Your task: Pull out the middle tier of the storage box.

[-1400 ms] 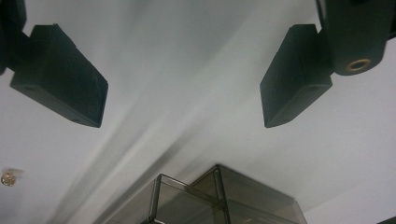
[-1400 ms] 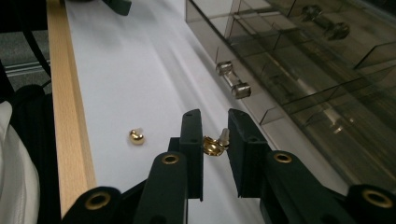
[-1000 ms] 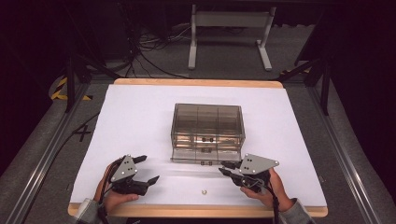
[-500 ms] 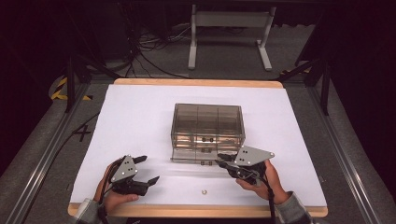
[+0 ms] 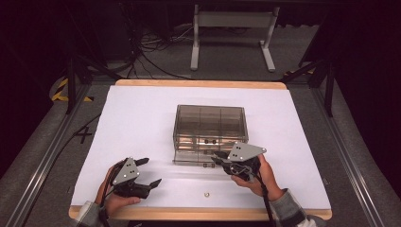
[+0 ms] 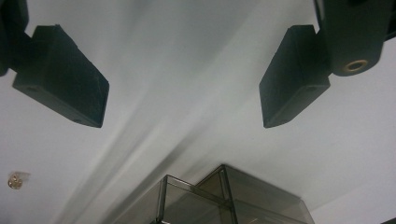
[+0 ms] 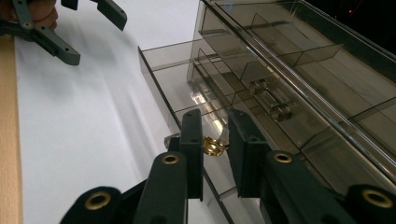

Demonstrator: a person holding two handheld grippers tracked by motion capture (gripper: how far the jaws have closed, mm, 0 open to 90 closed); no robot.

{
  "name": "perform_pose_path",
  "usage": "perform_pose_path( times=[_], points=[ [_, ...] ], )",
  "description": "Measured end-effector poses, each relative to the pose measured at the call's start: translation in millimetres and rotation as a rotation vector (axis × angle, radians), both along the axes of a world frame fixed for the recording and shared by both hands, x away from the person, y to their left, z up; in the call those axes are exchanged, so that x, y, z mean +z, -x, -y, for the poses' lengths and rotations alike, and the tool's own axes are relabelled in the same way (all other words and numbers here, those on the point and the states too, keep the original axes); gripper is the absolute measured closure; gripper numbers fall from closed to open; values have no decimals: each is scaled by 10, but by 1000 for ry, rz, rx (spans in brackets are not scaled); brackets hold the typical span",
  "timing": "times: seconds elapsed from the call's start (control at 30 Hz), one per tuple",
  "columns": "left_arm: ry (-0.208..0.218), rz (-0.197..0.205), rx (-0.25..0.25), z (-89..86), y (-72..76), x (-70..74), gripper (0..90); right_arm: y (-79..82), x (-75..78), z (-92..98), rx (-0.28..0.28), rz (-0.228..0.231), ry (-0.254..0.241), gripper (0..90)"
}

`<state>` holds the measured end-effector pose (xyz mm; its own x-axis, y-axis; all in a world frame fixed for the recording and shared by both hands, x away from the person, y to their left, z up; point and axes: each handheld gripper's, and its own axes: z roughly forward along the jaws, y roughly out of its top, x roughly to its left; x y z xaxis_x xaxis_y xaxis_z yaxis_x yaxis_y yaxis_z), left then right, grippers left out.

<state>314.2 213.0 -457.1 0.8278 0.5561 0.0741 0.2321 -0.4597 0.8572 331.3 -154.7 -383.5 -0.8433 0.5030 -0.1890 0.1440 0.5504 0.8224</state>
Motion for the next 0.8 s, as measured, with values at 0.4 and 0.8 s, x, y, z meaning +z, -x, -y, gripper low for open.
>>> perform_pose_path(
  times=[0.4,0.8],
  points=[
    [1,-2,-3,2,2,-2,166,-160,-24,-120,-25,-11,5,774],
    [-10,-1,-6,9,3,-3,166,-276,-99,-183,-52,-51,18,773]
  ],
)
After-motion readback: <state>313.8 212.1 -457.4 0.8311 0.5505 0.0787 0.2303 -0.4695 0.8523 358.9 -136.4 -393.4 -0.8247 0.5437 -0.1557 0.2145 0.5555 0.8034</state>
